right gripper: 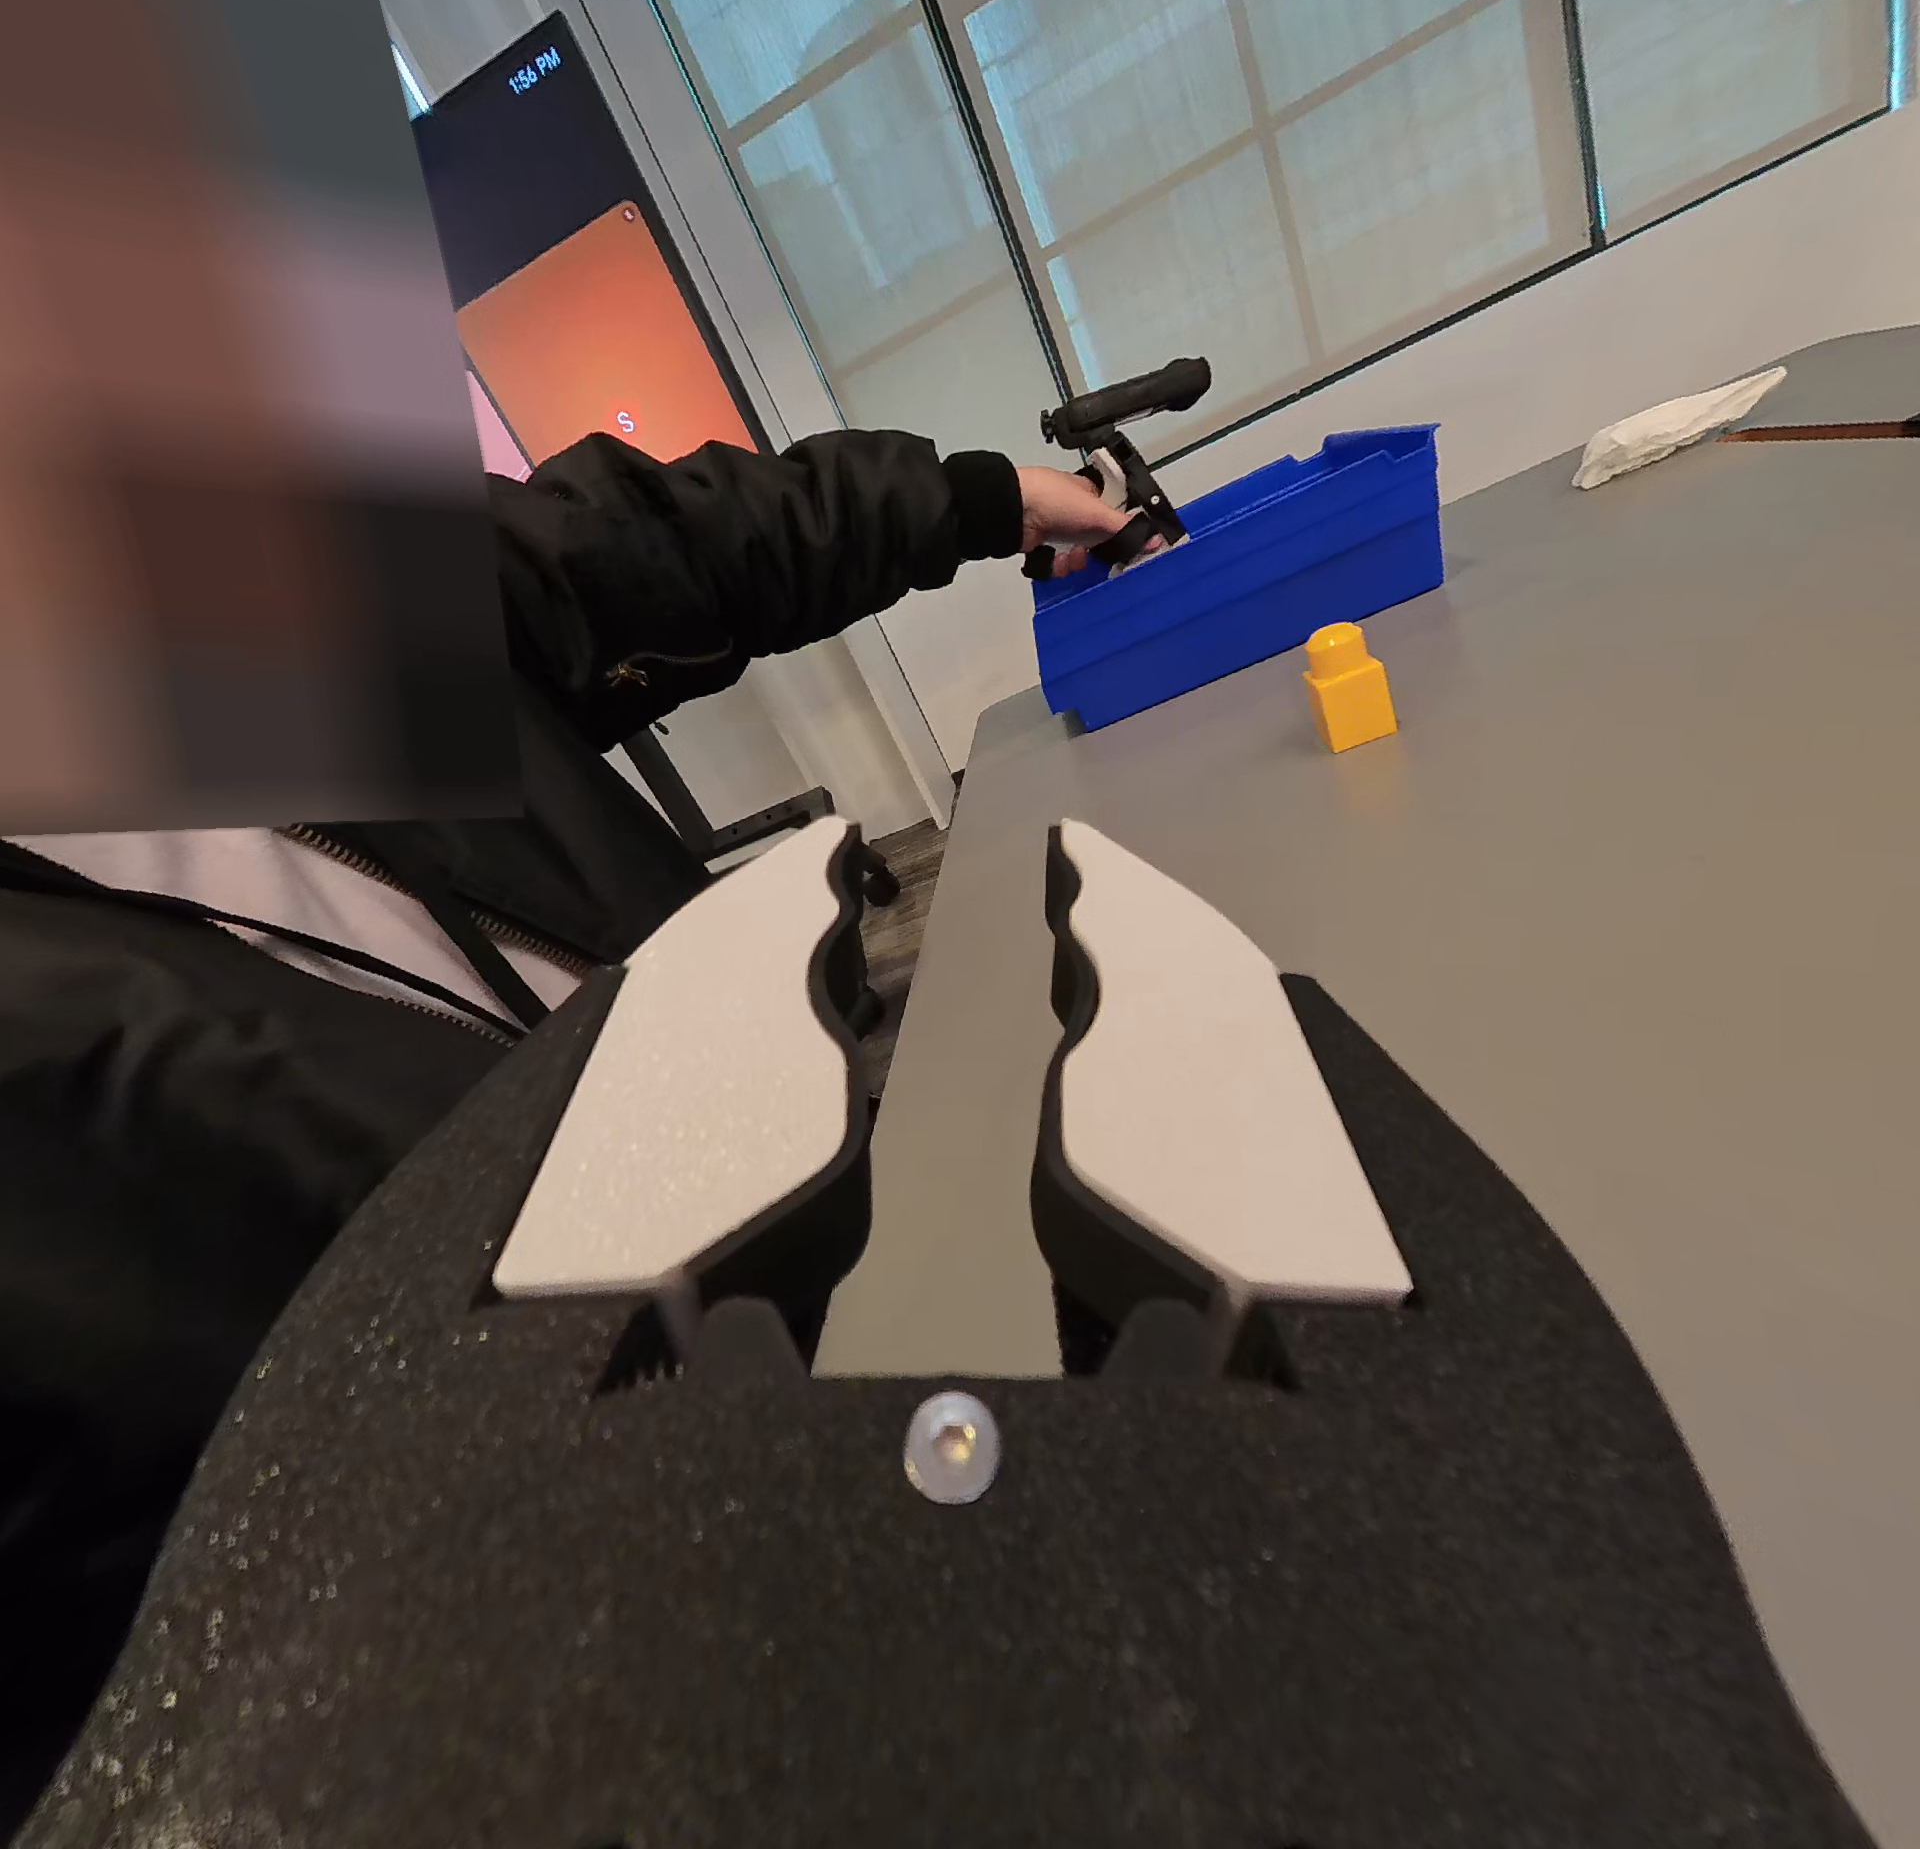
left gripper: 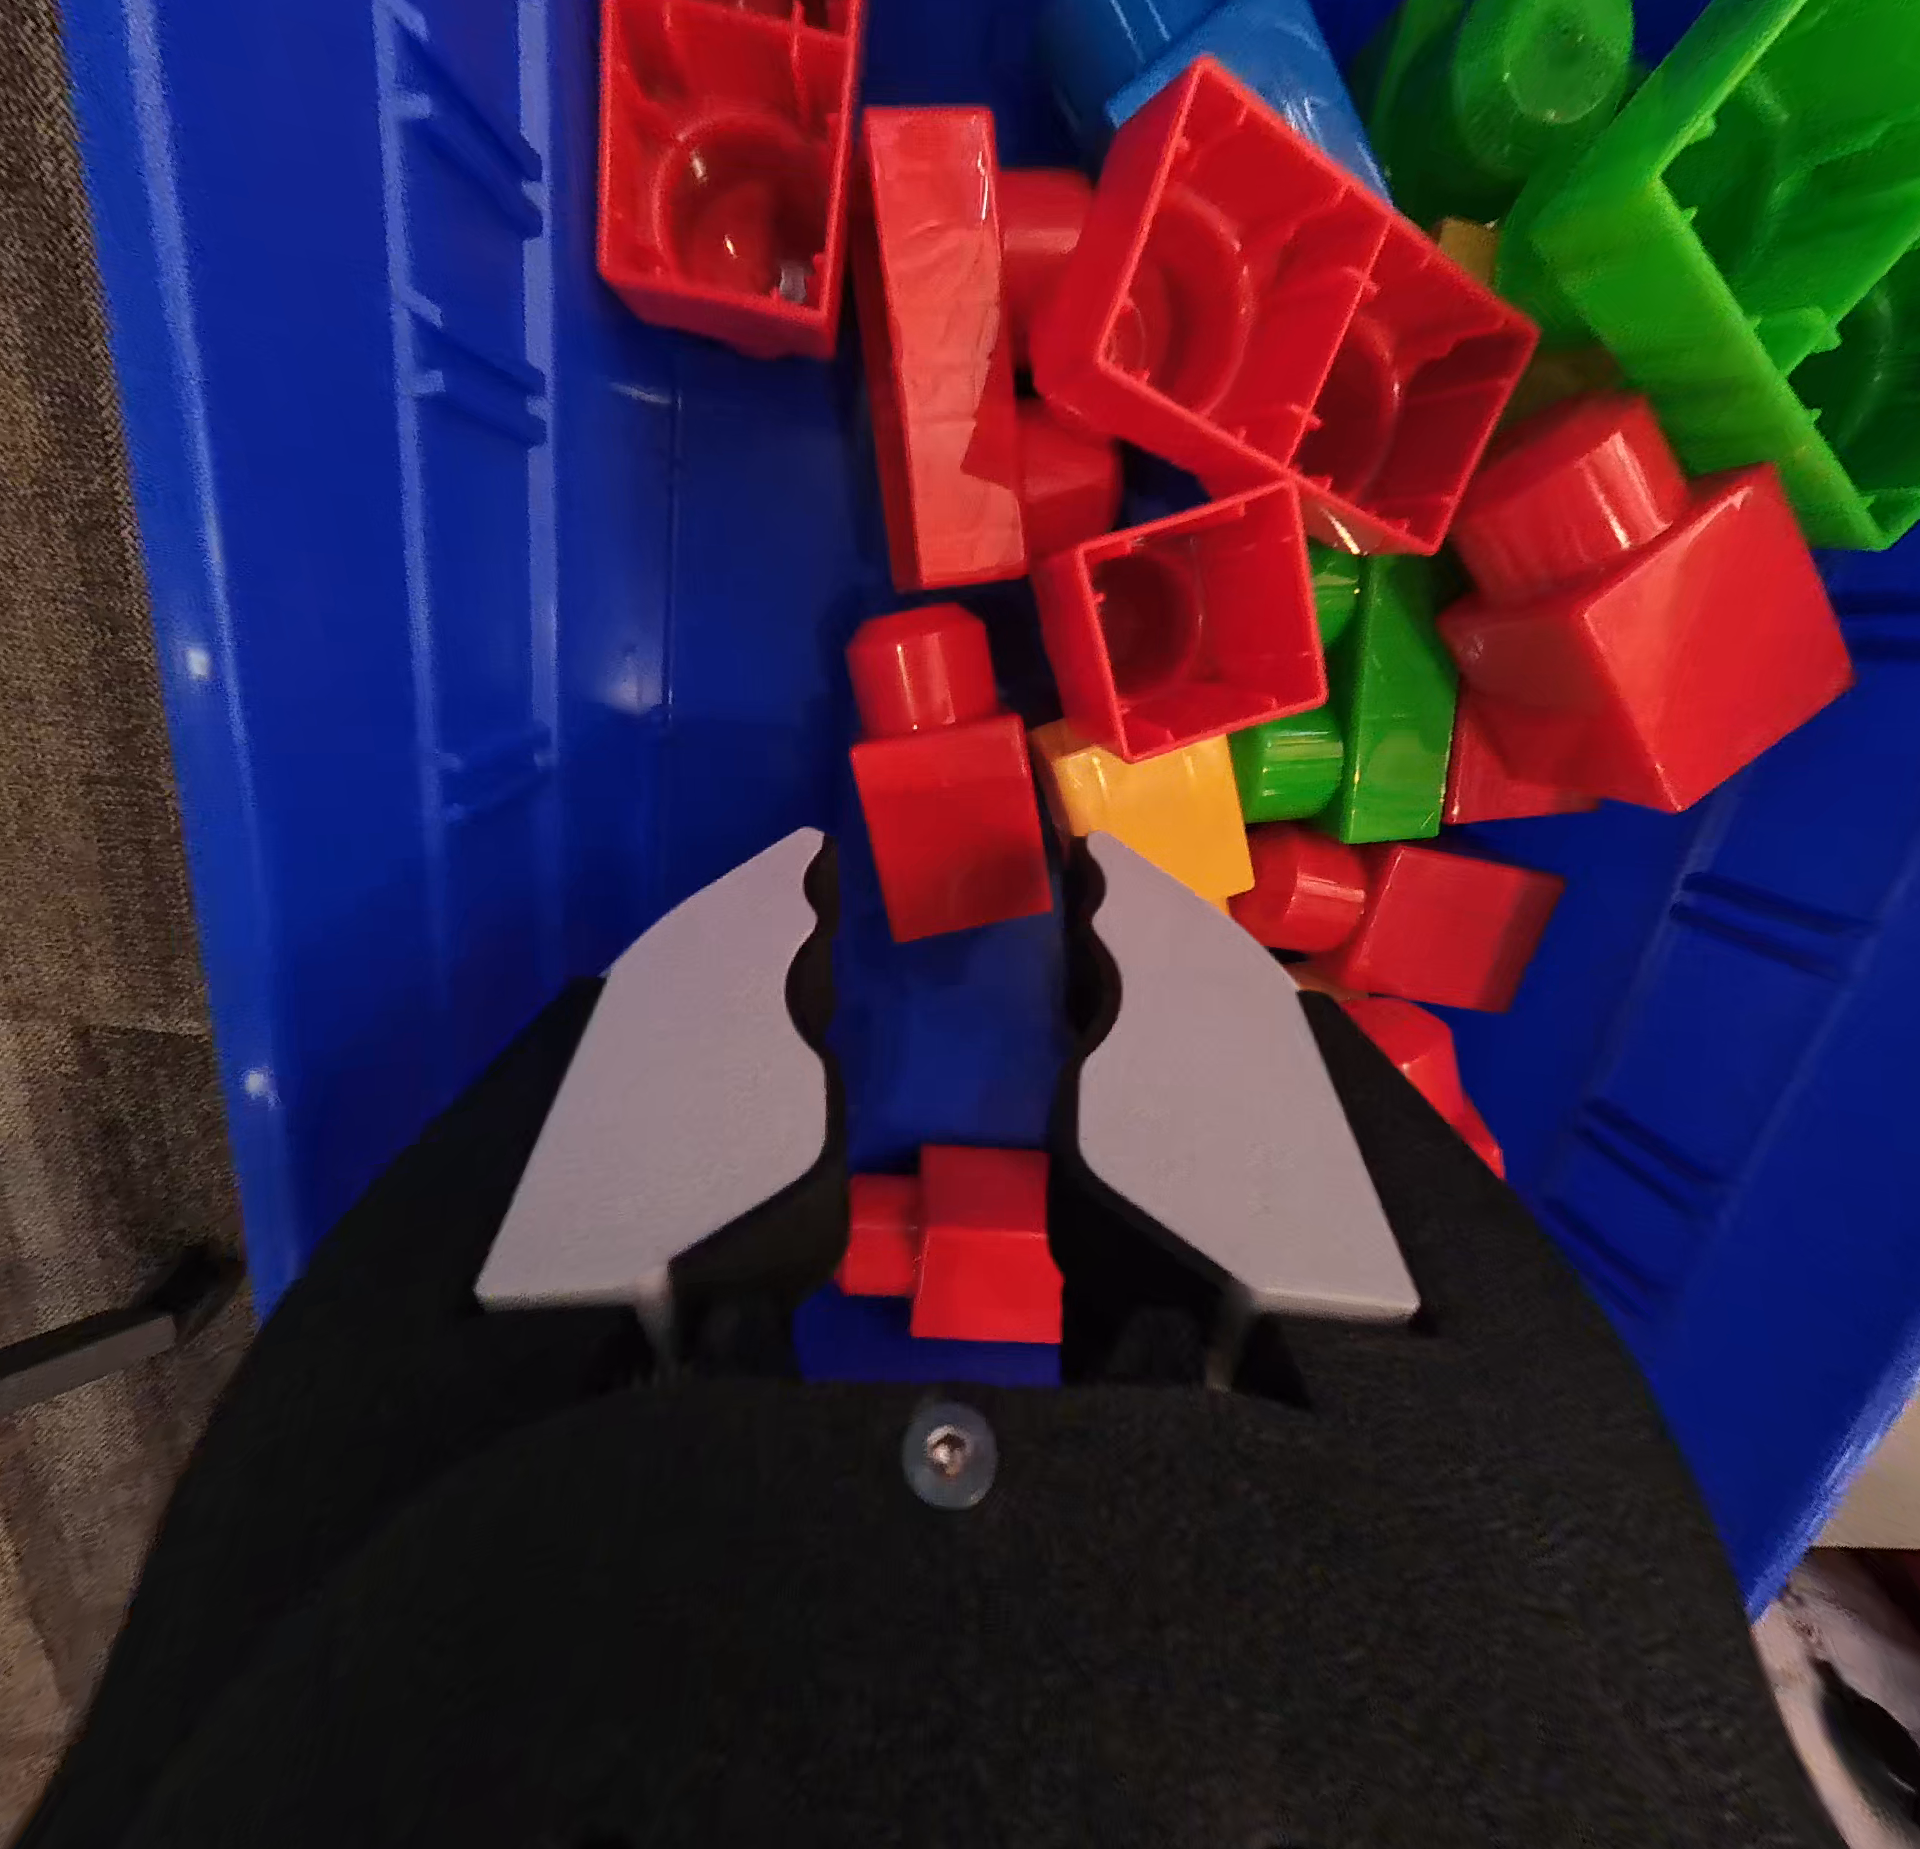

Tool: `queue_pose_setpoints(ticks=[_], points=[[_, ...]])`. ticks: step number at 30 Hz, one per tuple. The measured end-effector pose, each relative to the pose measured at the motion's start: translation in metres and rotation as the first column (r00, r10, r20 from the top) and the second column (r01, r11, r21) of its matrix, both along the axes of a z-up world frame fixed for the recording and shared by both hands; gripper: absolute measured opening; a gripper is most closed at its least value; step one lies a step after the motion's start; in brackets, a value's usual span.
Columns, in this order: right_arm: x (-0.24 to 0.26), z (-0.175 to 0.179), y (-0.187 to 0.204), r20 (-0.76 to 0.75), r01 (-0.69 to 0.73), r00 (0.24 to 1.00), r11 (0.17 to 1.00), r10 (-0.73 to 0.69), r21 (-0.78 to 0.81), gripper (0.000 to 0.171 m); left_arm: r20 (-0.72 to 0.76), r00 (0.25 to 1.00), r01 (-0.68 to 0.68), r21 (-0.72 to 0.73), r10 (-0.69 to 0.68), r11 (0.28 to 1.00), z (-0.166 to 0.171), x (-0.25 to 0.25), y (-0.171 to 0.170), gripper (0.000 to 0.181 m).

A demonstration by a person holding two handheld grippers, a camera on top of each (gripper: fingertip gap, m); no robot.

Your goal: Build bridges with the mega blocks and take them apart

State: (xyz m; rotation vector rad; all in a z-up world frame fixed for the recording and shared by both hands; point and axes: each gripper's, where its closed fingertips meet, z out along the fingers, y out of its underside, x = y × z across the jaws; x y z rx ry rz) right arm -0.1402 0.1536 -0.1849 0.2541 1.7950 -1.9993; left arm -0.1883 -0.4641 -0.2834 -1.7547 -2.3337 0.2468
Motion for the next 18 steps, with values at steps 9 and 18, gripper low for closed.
queue_pose_setpoints(ticks=[9, 18], points=[[0.002, 0.002, 0.002, -0.011, -0.005, 1.000, 1.000, 0.005, -0.003, 0.033, 0.068, 0.998, -0.013, -0.053, 0.016, 0.999, -0.010, 0.002, -0.010, 0.052], [0.002, 0.003, 0.000, -0.007, -0.013, 1.000, 1.000, 0.013, -0.006, 0.033, 0.023, 0.999, 0.034, -0.097, -0.032, 0.995, -0.014, -0.001, -0.014, 0.036]])
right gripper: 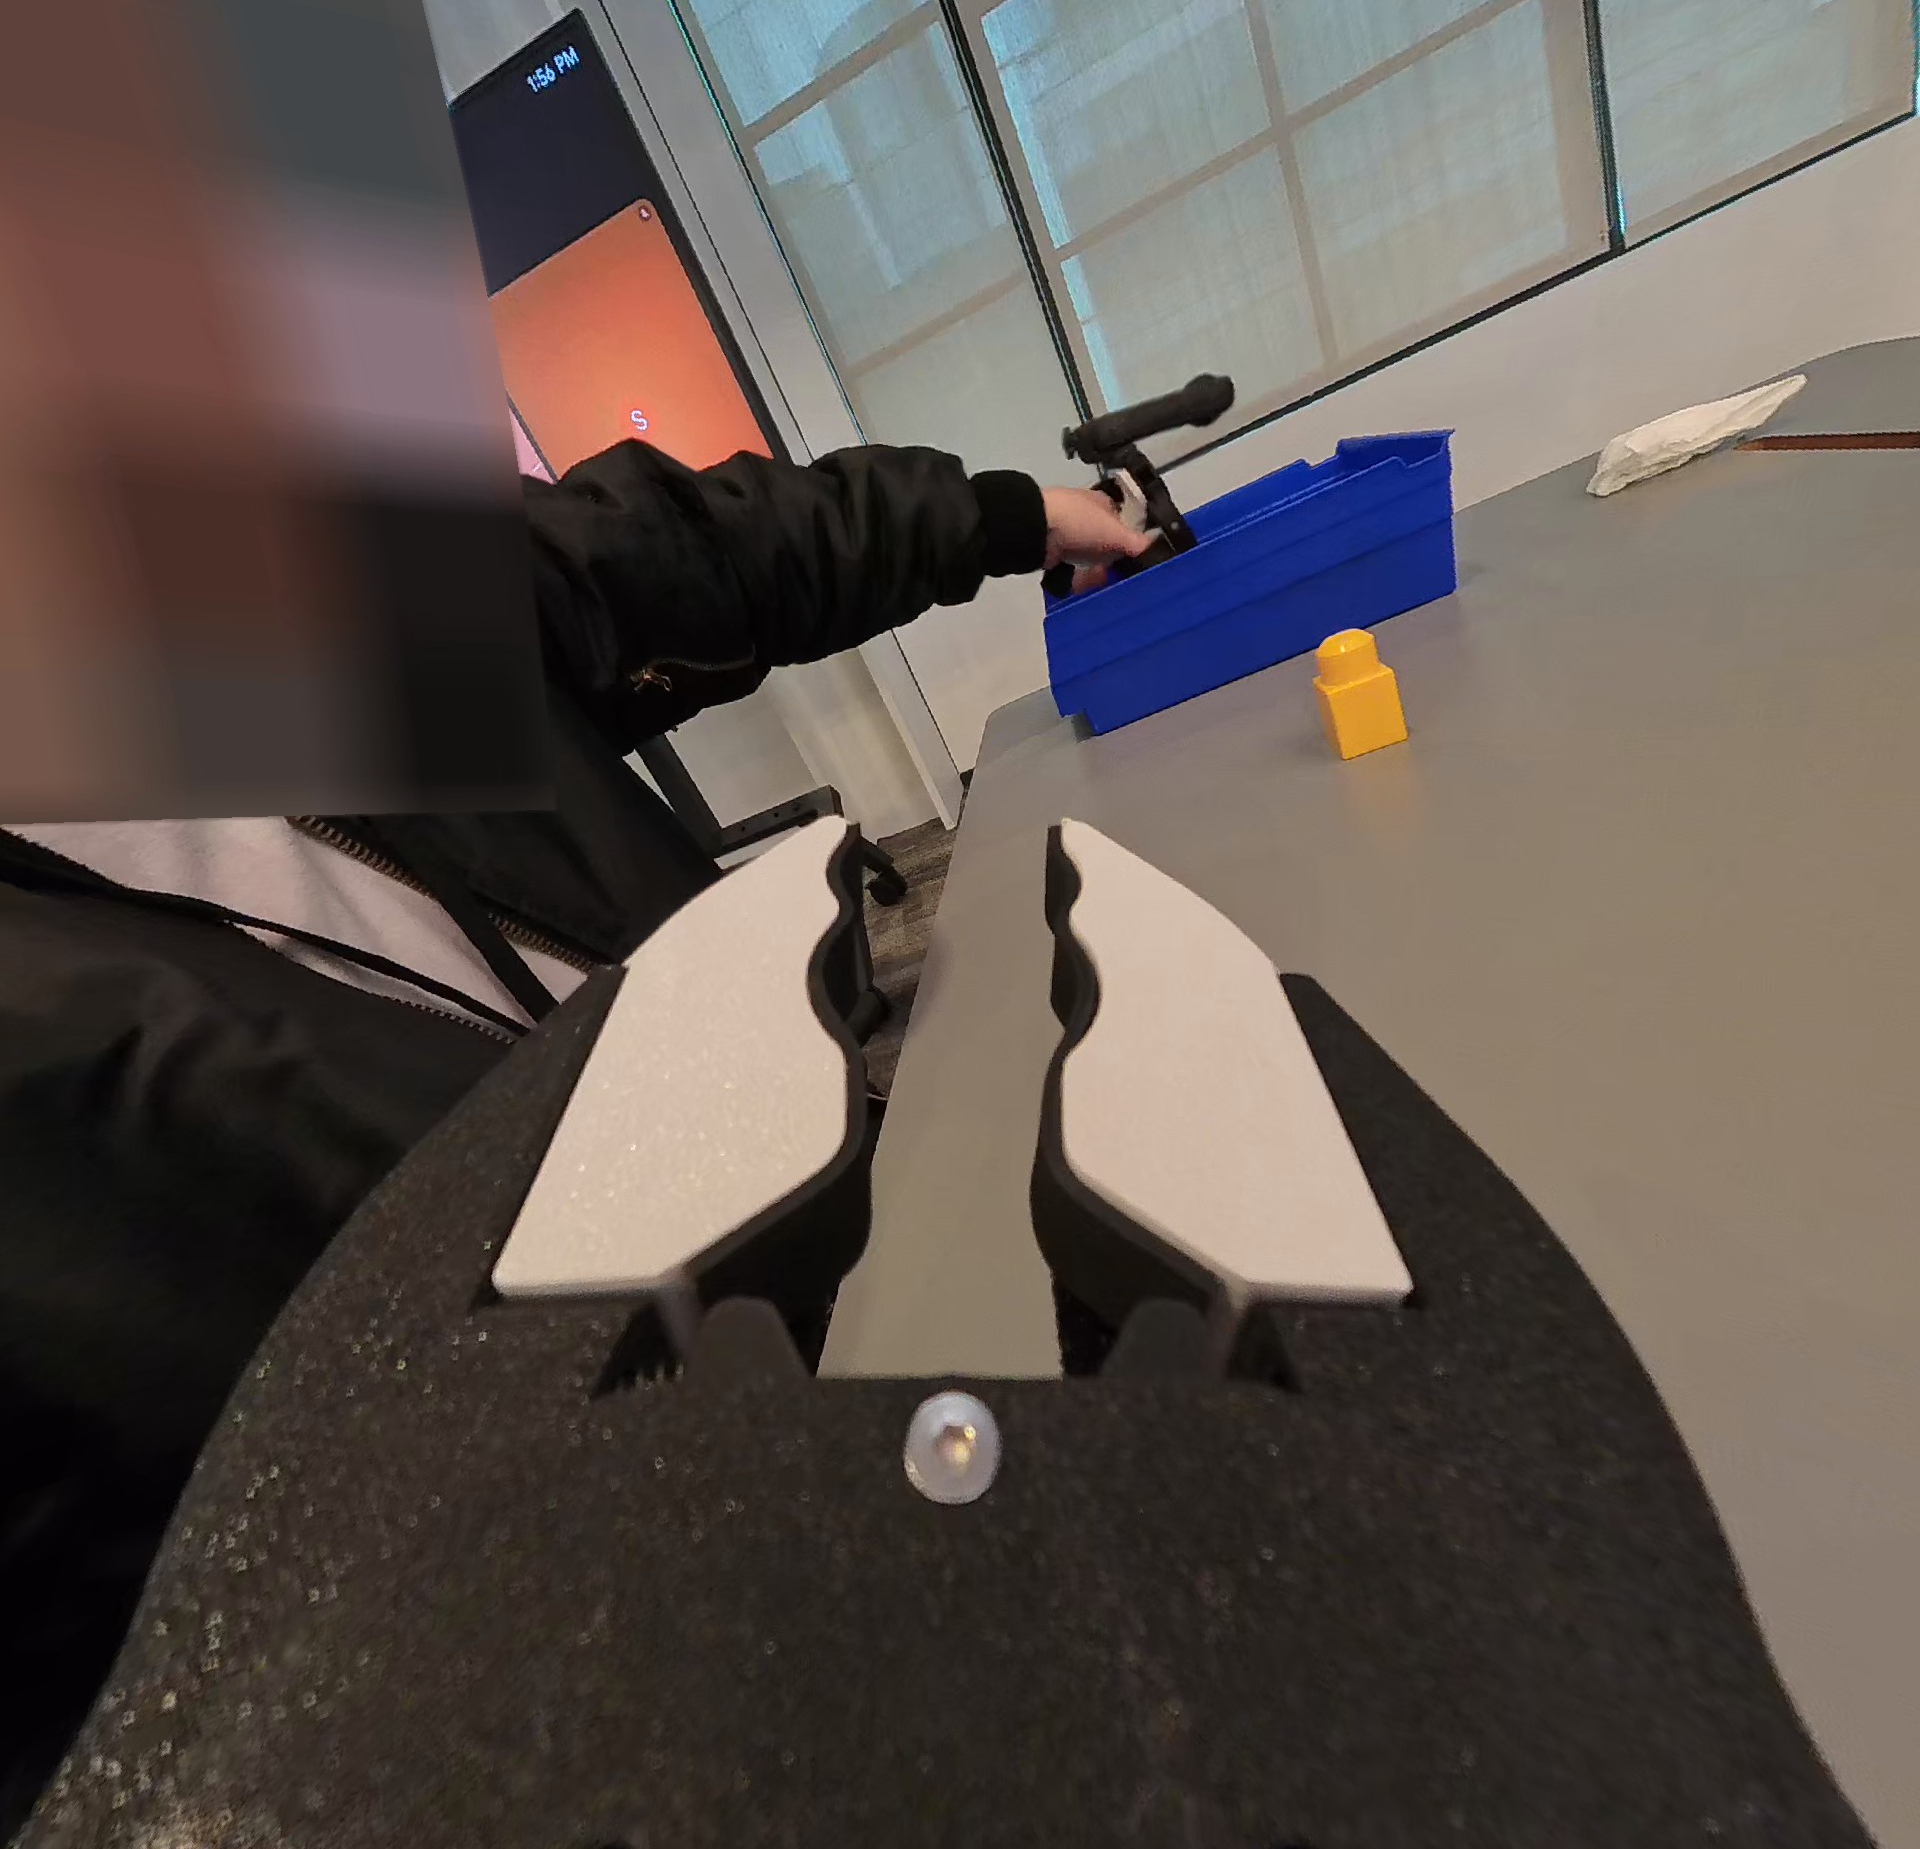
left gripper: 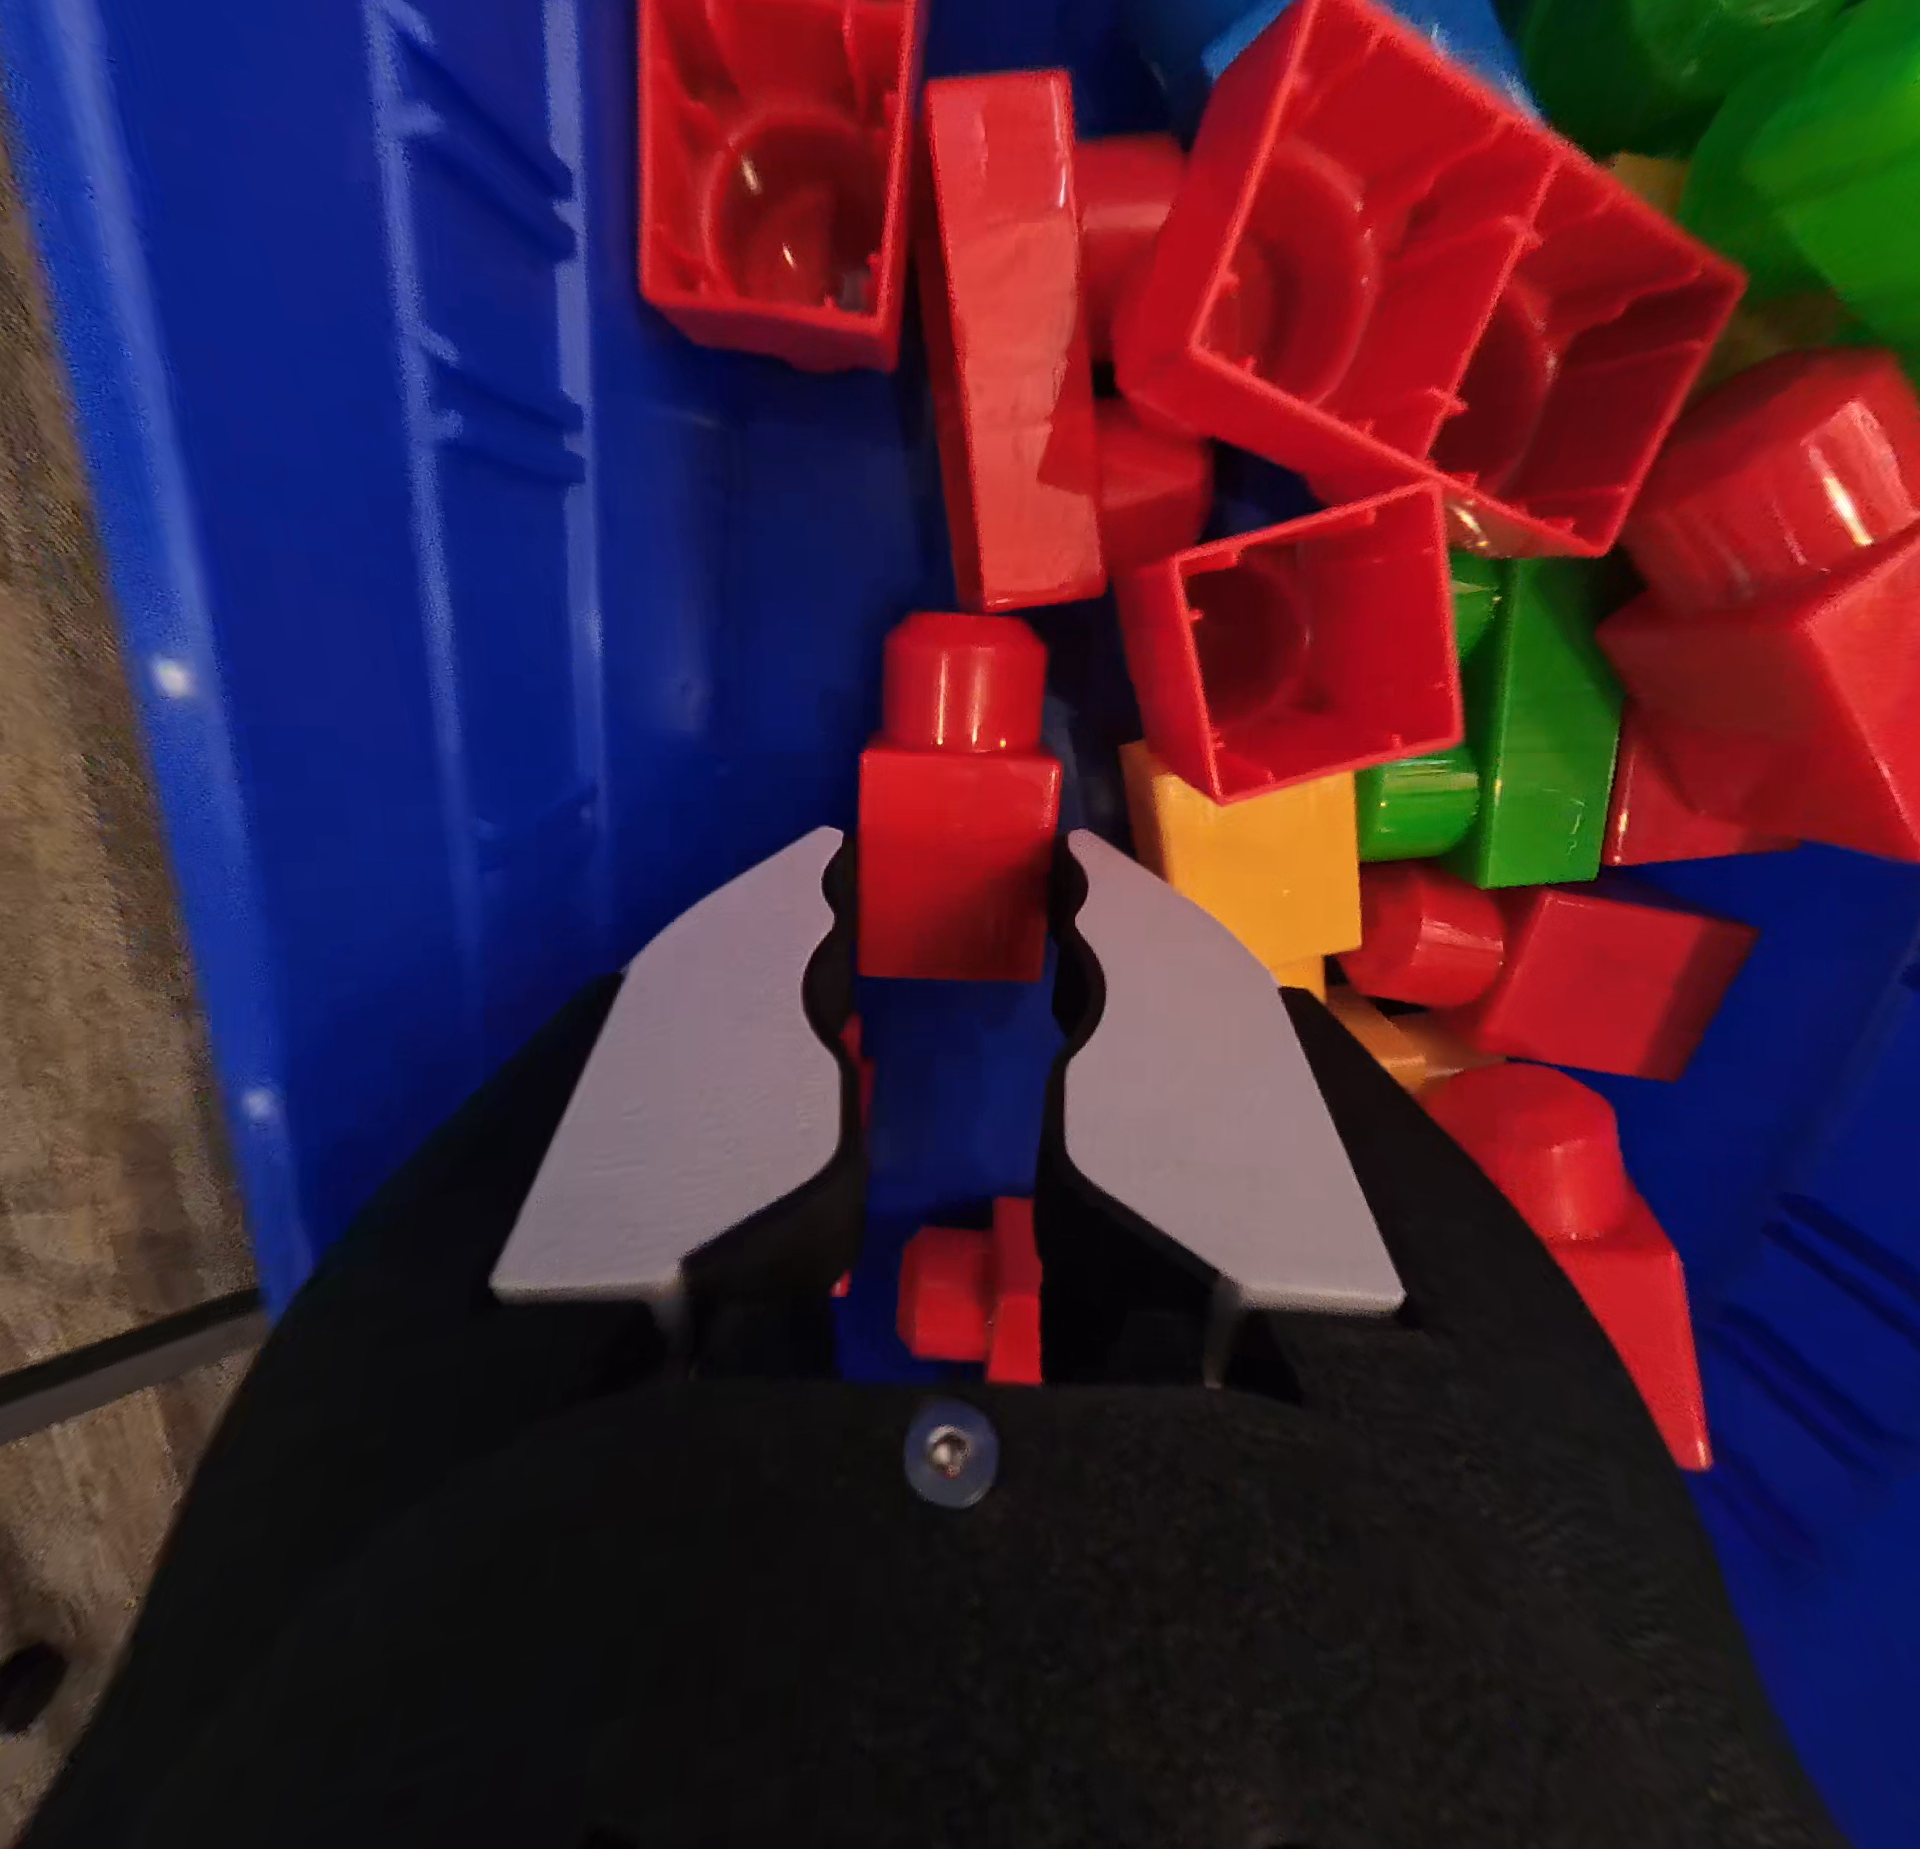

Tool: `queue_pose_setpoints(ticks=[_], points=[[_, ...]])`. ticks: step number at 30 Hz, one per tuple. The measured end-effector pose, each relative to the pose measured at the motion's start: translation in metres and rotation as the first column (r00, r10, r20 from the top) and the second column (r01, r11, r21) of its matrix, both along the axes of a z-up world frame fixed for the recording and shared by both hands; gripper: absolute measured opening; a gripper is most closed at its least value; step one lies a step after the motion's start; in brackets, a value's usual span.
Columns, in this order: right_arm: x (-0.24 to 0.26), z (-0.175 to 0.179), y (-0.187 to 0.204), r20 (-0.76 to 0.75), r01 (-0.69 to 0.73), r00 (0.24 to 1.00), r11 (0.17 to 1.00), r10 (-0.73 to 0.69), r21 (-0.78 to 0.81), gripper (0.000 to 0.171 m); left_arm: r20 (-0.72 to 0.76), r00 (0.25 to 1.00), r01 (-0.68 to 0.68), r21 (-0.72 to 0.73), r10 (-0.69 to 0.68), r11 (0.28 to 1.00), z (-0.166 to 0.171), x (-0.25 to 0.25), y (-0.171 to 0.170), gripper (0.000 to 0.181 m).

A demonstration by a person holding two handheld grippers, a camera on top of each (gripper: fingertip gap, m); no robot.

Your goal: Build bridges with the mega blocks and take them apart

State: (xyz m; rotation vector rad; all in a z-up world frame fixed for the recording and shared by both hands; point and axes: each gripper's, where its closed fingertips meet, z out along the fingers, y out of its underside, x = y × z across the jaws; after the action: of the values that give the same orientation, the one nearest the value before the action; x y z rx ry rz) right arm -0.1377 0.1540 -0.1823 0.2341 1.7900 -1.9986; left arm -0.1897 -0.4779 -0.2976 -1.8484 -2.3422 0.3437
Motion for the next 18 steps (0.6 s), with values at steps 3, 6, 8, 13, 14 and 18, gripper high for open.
queue_pose_setpoints(ticks=[3, 6, 8, 13, 14, 18], points=[[0.000, 0.001, -0.001, -0.004, -0.001, 1.000, 1.000, 0.001, 0.008, 0.033, -0.087, 0.995, 0.040, 0.007, -0.039, 0.999, 0.028, -0.004, 0.004, 0.035], [-0.004, 0.008, -0.007, -0.015, -0.010, 1.000, 1.000, 0.011, 0.019, 0.033, -0.219, 0.970, 0.123, 0.041, -0.111, 0.992, 0.080, -0.008, 0.025, 0.036], [-0.007, 0.017, -0.017, -0.035, -0.022, 0.999, 0.999, 0.023, 0.025, 0.033, -0.338, 0.919, 0.233, 0.048, -0.204, 0.971, 0.120, -0.012, 0.056, 0.036], [-0.014, 0.052, -0.071, -0.147, -0.067, 0.987, 0.997, 0.071, 0.034, 0.033, -0.630, 0.615, 0.644, 0.053, -0.475, 0.763, 0.184, -0.013, 0.218, 0.035], [-0.018, 0.057, -0.086, -0.164, -0.061, 0.984, 0.997, 0.067, 0.039, 0.035, -0.675, 0.530, 0.725, 0.048, -0.513, 0.687, 0.186, -0.008, 0.257, 0.035], [-0.027, 0.069, -0.144, -0.190, -0.052, 0.980, 0.998, 0.057, 0.028, 0.041, -0.785, 0.270, 0.894, -0.010, -0.558, 0.447, 0.166, 0.016, 0.380, 0.035]])
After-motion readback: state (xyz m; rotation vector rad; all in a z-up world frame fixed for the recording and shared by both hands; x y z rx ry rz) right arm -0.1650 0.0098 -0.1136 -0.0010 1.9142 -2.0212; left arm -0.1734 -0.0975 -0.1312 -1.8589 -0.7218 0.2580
